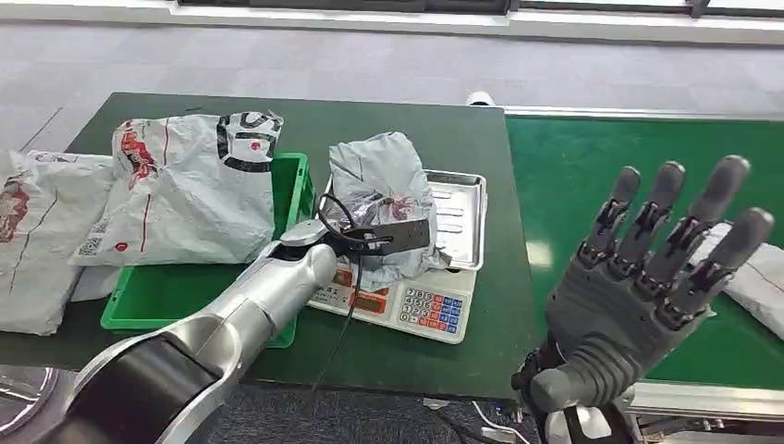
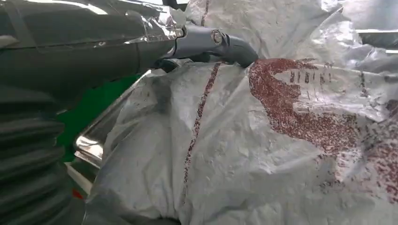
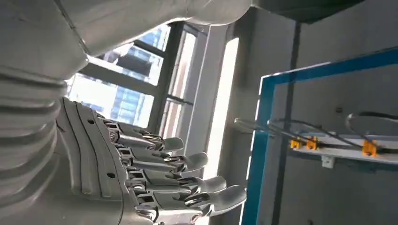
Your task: Moved the parcel from conveyor to table for the left to box.
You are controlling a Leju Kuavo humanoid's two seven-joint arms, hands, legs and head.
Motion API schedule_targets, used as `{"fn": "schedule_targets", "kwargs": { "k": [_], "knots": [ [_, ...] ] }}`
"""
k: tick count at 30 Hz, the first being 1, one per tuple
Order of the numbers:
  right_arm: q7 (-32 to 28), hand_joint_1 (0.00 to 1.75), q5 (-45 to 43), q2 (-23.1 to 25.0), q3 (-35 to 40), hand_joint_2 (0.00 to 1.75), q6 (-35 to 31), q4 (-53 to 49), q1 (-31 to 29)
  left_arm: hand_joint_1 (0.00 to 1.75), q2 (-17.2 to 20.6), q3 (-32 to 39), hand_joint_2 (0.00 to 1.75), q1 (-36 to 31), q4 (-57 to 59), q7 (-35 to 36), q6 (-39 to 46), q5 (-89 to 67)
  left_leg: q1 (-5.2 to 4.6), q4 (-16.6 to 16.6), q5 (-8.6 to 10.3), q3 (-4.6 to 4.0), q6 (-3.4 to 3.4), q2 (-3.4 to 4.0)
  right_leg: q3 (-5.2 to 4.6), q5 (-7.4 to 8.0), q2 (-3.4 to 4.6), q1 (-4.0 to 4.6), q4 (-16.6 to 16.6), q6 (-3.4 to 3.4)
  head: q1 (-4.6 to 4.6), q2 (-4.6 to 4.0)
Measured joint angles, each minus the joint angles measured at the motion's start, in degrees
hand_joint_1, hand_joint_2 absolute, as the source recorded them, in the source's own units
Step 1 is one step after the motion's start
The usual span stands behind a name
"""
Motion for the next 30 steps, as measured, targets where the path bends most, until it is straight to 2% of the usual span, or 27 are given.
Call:
{"fn": "schedule_targets", "kwargs": {
  "k": [10,19,30],
  "knots": [
    [0.79,0.00,0.87,1.57,0.00,1.75,0.79,0.00,-0.67,1.75,0.35,-0.61,1.75,-0.63,0.94,-0.39,0.35,-0.63,-0.01,-0.01,0.03,0.09,0.05,-0.12,0.17,0.00,-0.17,-0.01,-0.02,0.00,0.00,0.00],
    [1.14,0.00,2.03,3.32,-0.04,1.75,4.26,0.00,-0.81,1.75,0.85,-0.61,1.75,-1.81,1.09,-1.93,6.65,-2.75,0.00,0.00,0.23,0.06,-0.03,-0.11,0.11,0.17,-0.12,0.01,-0.01,-0.06,0.00,0.00],
    [0.77,0.00,1.66,3.61,-0.57,1.75,4.57,0.70,-1.44,1.75,2.51,-0.48,1.75,-4.96,0.83,-3.69,13.16,-3.17,0.00,-0.01,0.24,-0.02,-0.03,-0.12,0.03,0.16,-0.13,0.01,-0.01,-0.07,0.00,0.00]
  ]
}}
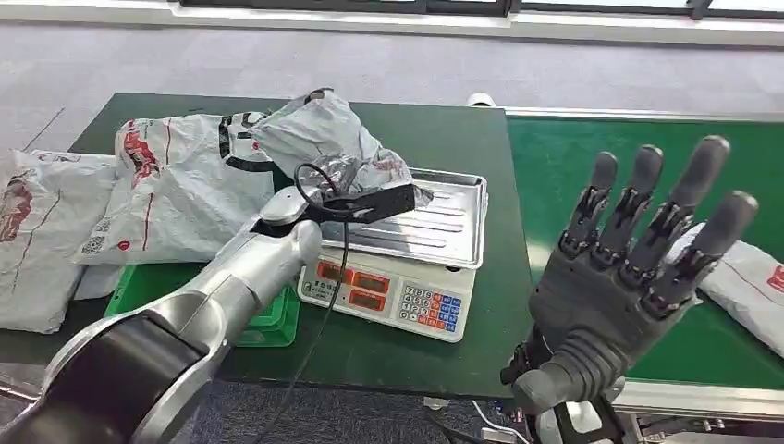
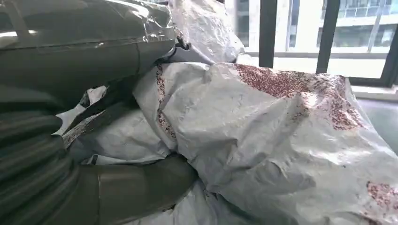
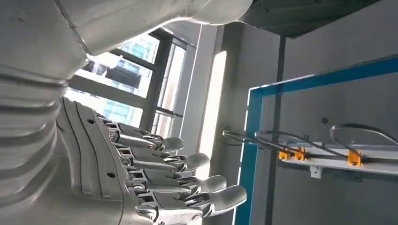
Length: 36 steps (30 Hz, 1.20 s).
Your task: Moved the parcel from conveyor to table for the left to box.
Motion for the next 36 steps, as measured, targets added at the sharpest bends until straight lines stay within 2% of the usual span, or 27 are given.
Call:
{"fn": "schedule_targets", "kwargs": {
  "k": [7,16,17,19,21,23,27,30,36],
  "knots": [
    [0.02,0.00,-0.13,0.00,-0.90,1.75,-0.02,0.55,0.04,1.75,3.82,1.16,1.75,-2.01,-1.27,0.24,7.52,-1.40,0.00,0.00,0.01,-0.02,-0.01,0.05,-0.06,0.01,0.03,0.01,0.01,0.00,0.00,0.00],
    [0.02,0.00,-0.15,0.00,-1.03,1.75,-0.09,0.59,0.05,1.75,6.29,1.51,1.75,-2.73,-2.05,0.66,8.72,-2.41,0.02,-0.01,0.03,-0.06,-0.04,-0.02,-0.05,-0.01,0.01,0.00,0.03,-0.02,0.00,0.02],
    [0.02,0.00,-0.15,0.00,-1.03,1.75,-0.61,0.61,0.05,1.75,6.75,1.51,1.75,-2.69,-2.16,3.09,11.57,-4.66,0.02,-0.01,0.03,-0.12,-0.04,-0.04,-0.06,-0.01,0.01,0.00,0.04,-0.02,0.00,0.00],
    [0.02,0.00,-0.15,0.00,-1.03,1.75,-2.11,0.85,0.08,1.75,8.40,1.51,1.75,-2.70,-2.56,7.74,22.82,-9.76,0.02,-0.01,0.03,-0.13,-0.05,0.02,-0.14,0.00,0.04,0.01,0.04,-0.02,0.00,0.00],
    [0.00,0.00,-0.15,-0.02,-1.03,1.75,-3.11,1.29,0.09,1.75,10.74,1.77,1.75,-3.42,-2.73,7.30,28.18,-11.10,0.02,-0.01,0.01,-0.08,-0.07,0.13,-0.16,0.00,0.13,0.01,0.04,-0.03,0.00,0.02],
    [-0.02,0.00,-0.15,-0.07,-1.03,1.75,-3.43,1.64,0.11,1.75,12.20,2.56,1.75,-3.71,-2.78,6.82,28.59,-11.52,0.02,-0.02,0.01,-0.02,-0.08,0.19,-0.17,-0.01,0.19,0.01,0.04,-0.04,-0.02,0.00],
    [-0.07,0.00,-0.15,-0.20,-1.03,1.75,-4.90,2.10,0.13,1.75,14.60,3.17,1.75,-3.57,-2.75,10.73,32.45,-14.14,0.14,-0.03,0.08,-0.15,-0.17,-0.15,-0.16,-0.04,-0.03,0.09,0.07,-0.10,0.00,0.00],
    [-0.46,0.00,-0.15,-0.59,-1.03,1.75,-7.61,2.43,1.10,1.75,17.09,4.93,1.75,-3.32,-2.56,13.47,34.18,-16.32,0.14,-0.04,0.07,-0.13,-0.19,-0.03,-0.18,-0.05,0.05,0.08,0.10,-0.12,0.00,0.00],
    [-1.01,0.00,-1.51,-2.67,-1.03,1.75,-10.58,4.00,2.11,1.75,21.53,9.49,1.75,0.70,-1.66,19.13,31.54,-17.70,0.16,-0.04,-0.04,-0.05,-0.33,0.18,-0.22,-0.08,0.28,0.07,0.10,-0.17,0.00,0.00]
  ]
}}
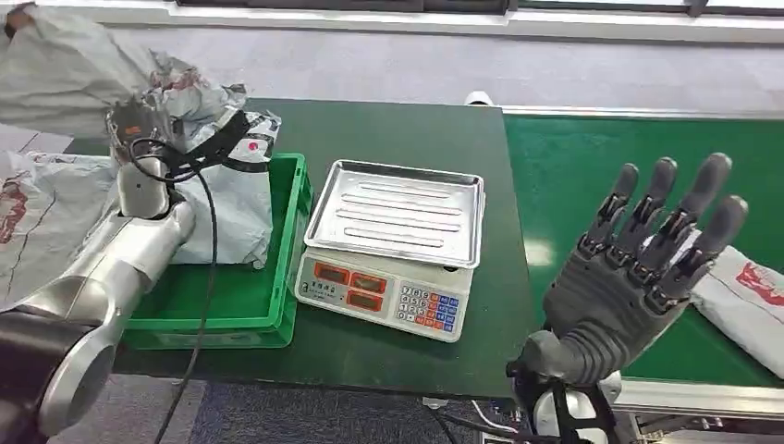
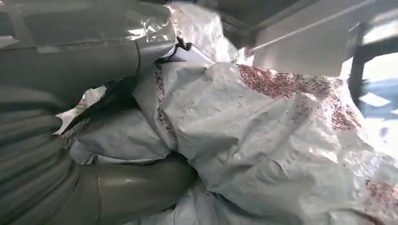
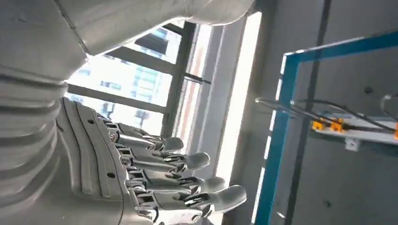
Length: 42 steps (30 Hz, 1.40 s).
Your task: Moved the parcel from conveyor to table for the left to box.
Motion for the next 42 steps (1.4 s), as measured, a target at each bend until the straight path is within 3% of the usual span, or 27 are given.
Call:
{"fn": "schedule_targets", "kwargs": {
  "k": [7,16,17,18,22,23,28,32,36,42],
  "knots": [
    [-0.15,0.00,-1.22,-2.07,0.00,1.75,-0.83,1.02,1.16,1.75,2.05,4.41,1.75,4.69,1.35,1.64,-1.46,1.33,0.01,0.00,0.01,-0.05,-0.01,-0.16,0.01,-0.04,-0.14,0.05,0.01,-0.06,0.00,0.02],
    [-0.37,0.00,-1.29,-2.71,0.00,1.75,-0.85,1.27,1.57,1.75,2.73,6.27,1.75,5.79,1.86,1.53,-1.66,1.46,0.00,0.00,0.00,-0.08,0.00,-0.18,0.00,-0.04,-0.15,0.05,0.01,-0.06,0.00,0.02],
    [-0.37,0.00,-1.29,-2.75,0.00,1.75,-0.85,1.27,1.58,0.66,2.73,6.34,1.75,5.79,1.90,1.53,-1.66,1.46,0.00,0.00,0.00,-0.07,0.00,-0.17,0.00,-0.04,-0.15,0.05,0.01,-0.06,0.00,0.00],
    [-0.37,0.00,-1.29,-2.80,0.00,1.75,-0.85,1.27,1.58,0.00,2.75,6.44,1.75,5.80,1.90,1.44,-1.79,1.60,0.00,0.00,0.00,-0.07,0.00,-0.17,0.00,-0.04,-0.15,0.05,0.01,-0.06,0.00,0.02],
    [-0.26,0.00,-1.22,-2.86,0.00,1.75,-0.72,1.27,1.58,0.00,2.69,7.97,1.75,6.28,1.90,-1.12,-1.77,3.72,0.01,0.00,0.00,-0.06,-0.01,-0.16,-0.02,-0.04,-0.15,0.06,0.01,-0.06,0.00,0.00],
    [-0.05,0.00,-1.20,-2.86,0.00,1.75,-0.57,1.27,1.58,0.00,2.62,8.50,0.00,6.46,1.88,-2.02,-1.35,3.91,0.01,0.00,0.00,-0.06,-0.01,-0.16,-0.02,-0.04,-0.15,0.06,0.01,-0.06,0.00,0.00],
    [0.02,0.00,-1.22,-2.84,0.00,1.75,0.50,1.29,1.43,0.00,2.31,12.47,0.00,6.97,1.25,-8.14,0.85,7.70,0.01,0.00,0.00,-0.06,-0.01,-0.15,-0.03,-0.04,-0.14,0.06,0.01,-0.06,0.00,0.00],
    [0.37,0.00,-0.41,-2.84,0.00,1.75,0.11,1.31,0.99,0.00,0.50,21.55,0.00,7.06,-0.98,-28.80,-0.30,24.35,0.00,0.01,0.01,-0.07,-0.01,-0.19,-0.04,-0.04,-0.16,0.06,0.01,-0.06,0.00,0.02],
    [1.14,0.00,0.48,-2.84,0.00,1.75,-0.63,1.55,1.03,0.00,-2.61,29.88,0.00,7.51,-4.60,-45.17,-1.51,34.52,-0.02,0.01,0.00,-0.07,0.00,-0.14,-0.03,-0.02,-0.12,0.03,0.00,-0.06,0.00,0.00],
    [1.18,0.00,0.87,-2.84,-1.40,1.75,-0.98,1.88,1.88,0.00,-6.75,34.73,0.00,12.69,-13.56,-55.47,-2.05,47.15,-0.05,0.01,-0.02,-0.07,0.00,-0.08,-0.05,-0.03,-0.11,0.01,0.00,-0.06,0.00,0.00]
  ]
}}
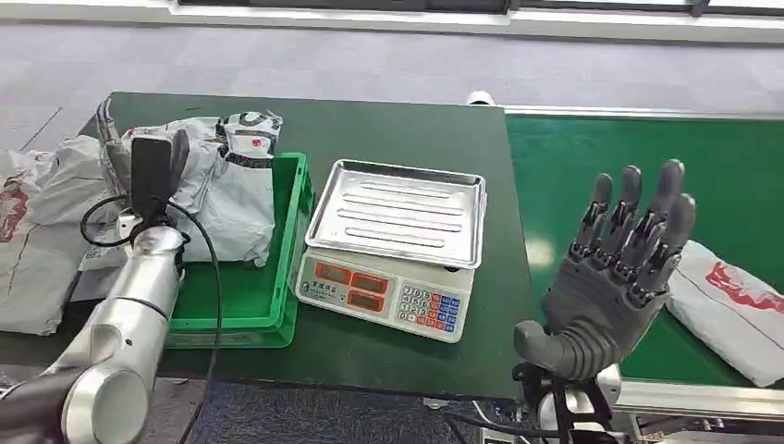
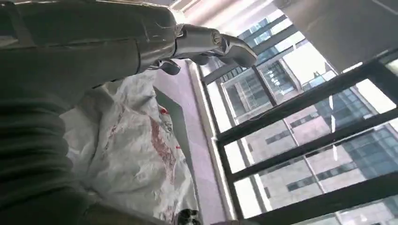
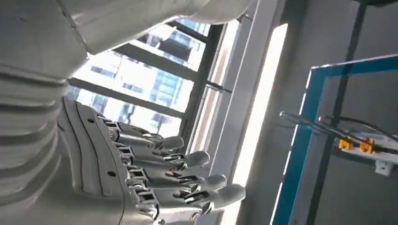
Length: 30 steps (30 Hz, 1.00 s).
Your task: Moved the parcel from conveyor to table for the left to box.
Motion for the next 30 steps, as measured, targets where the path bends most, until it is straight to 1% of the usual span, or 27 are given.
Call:
{"fn": "schedule_targets", "kwargs": {
  "k": [2,4,7,9,13,15,18,20,21,22,24,27,28,29,30],
  "knots": [
    [-0.07,0.00,0.46,0.00,-0.70,1.75,-0.42,0.00,0.85,0.00,-0.81,0.15,0.00,2.52,-3.93,-1.80,-1.10,5.17,0.00,0.00,-0.01,0.00,0.00,0.01,-0.01,-0.01,0.02,0.00,0.00,0.00,0.00,0.02],
    [-0.31,0.00,0.59,0.00,-1.36,1.75,-0.90,0.00,2.03,0.00,-1.80,0.13,0.00,6.38,-10.19,-2.04,-1.69,10.65,0.00,-0.01,-0.04,0.01,-0.05,0.02,-0.01,-0.04,0.02,-0.01,0.00,-0.02,0.00,0.02],
    [-0.68,0.00,0.66,-0.04,-1.79,1.75,-1.05,0.00,3.84,0.00,-3.39,-1.18,0.00,15.02,-22.80,-0.36,-1.53,15.82,0.02,-0.02,-0.18,0.07,-0.07,0.19,-0.03,-0.10,0.20,-0.01,0.00,-0.08,-0.02,0.00],
    [0.43,0.00,1.09,-0.04,-2.45,1.75,-0.18,0.02,4.84,0.00,-4.34,-3.25,0.00,21.60,-31.74,-0.16,-1.57,18.87,0.03,-0.02,-0.22,0.06,-0.06,0.27,-0.05,-0.13,0.26,-0.01,0.00,-0.08,0.00,0.02],
    [2.01,0.00,1.62,-0.04,-4.31,1.75,1.88,0.74,5.13,0.00,-5.77,-6.65,0.00,31.94,-45.64,-0.71,-2.54,22.18,0.02,-0.01,-0.27,0.04,0.00,0.20,-0.05,-0.25,0.23,0.01,-0.02,0.02,-0.02,0.00],
    [1.96,0.00,1.64,-0.02,-4.92,1.75,2.47,1.05,5.13,0.00,-6.08,-7.62,0.00,34.39,-49.59,-0.73,-2.56,22.57,0.02,-0.01,-0.27,0.04,0.01,0.16,-0.03,-0.25,0.19,0.01,-0.03,0.02,0.00,0.00],
    [2.03,0.00,1.68,-0.02,-5.68,1.75,2.84,1.42,5.14,0.00,-6.23,-8.15,0.00,35.98,-52.99,-0.90,-2.60,23.13,0.01,-0.01,-0.28,0.04,0.01,0.18,0.00,-0.24,0.19,0.00,-0.03,0.02,0.00,0.00],
    [4.31,0.00,1.93,0.04,-6.15,1.75,4.37,1.90,5.00,0.00,-6.63,-8.59,0.00,37.95,-55.86,-2.47,-2.89,25.09,0.03,-0.02,-0.29,0.08,-0.01,0.23,0.05,-0.23,0.22,-0.02,-0.02,0.01,0.00,0.00],
    [6.00,0.00,2.92,0.20,-6.99,1.75,4.98,2.75,4.78,0.00,-7.12,-8.91,0.00,39.94,-58.72,-2.95,-1.92,24.81,0.05,-0.02,-0.32,0.13,-0.03,0.37,0.04,-0.23,0.28,-0.01,-0.02,0.01,0.00,0.02],
    [8.03,0.00,3.80,0.28,-8.08,1.75,5.37,3.90,4.50,0.00,-7.72,-9.80,0.00,42.10,-62.26,-3.29,0.01,23.76,0.05,-0.02,-0.33,0.15,-0.01,0.45,0.02,-0.23,0.35,0.01,-0.02,0.01,0.00,0.02],
    [11.35,0.00,5.95,0.28,-10.94,1.75,5.22,7.02,3.34,0.00,-9.19,-12.79,0.00,45.56,-68.77,-3.64,4.07,19.55,0.03,-0.01,-0.34,0.11,0.02,0.32,0.05,-0.24,0.28,0.02,-0.03,0.02,0.00,0.00],
    [17.10,0.00,14.03,0.18,-16.67,1.75,4.26,15.04,-0.68,0.00,-11.85,-17.10,0.00,49.70,-76.37,-3.75,5.40,16.04,-0.05,0.00,-0.42,0.14,0.15,0.24,0.13,-0.27,0.21,-0.03,-0.09,0.08,0.00,0.00],
    [18.24,0.00,16.66,-0.15,-18.35,0.00,4.09,17.66,-1.98,0.00,-12.51,-17.87,0.00,50.51,-77.62,-3.70,5.46,16.08,-0.05,0.00,-0.42,0.15,0.16,0.25,0.15,-0.26,0.20,-0.03,-0.10,0.09,0.00,0.00],
    [19.41,0.00,19.27,-0.44,-19.97,0.00,4.06,20.32,-3.32,0.00,-13.07,-18.40,0.00,51.10,-78.44,-3.70,5.53,16.85,-0.07,0.00,-0.42,0.15,0.17,0.25,0.17,-0.24,0.19,-0.05,-0.11,0.12,0.00,0.00],
    [20.95,0.00,22.65,-0.85,-21.79,1.75,4.13,23.37,-4.68,0.00,-13.38,-18.66,0.00,51.56,-79.11,-3.68,5.55,18.69,-0.09,0.00,-0.42,0.16,0.18,0.24,0.17,-0.23,0.17,-0.07,-0.11,0.13,0.00,0.02]
  ]
}}
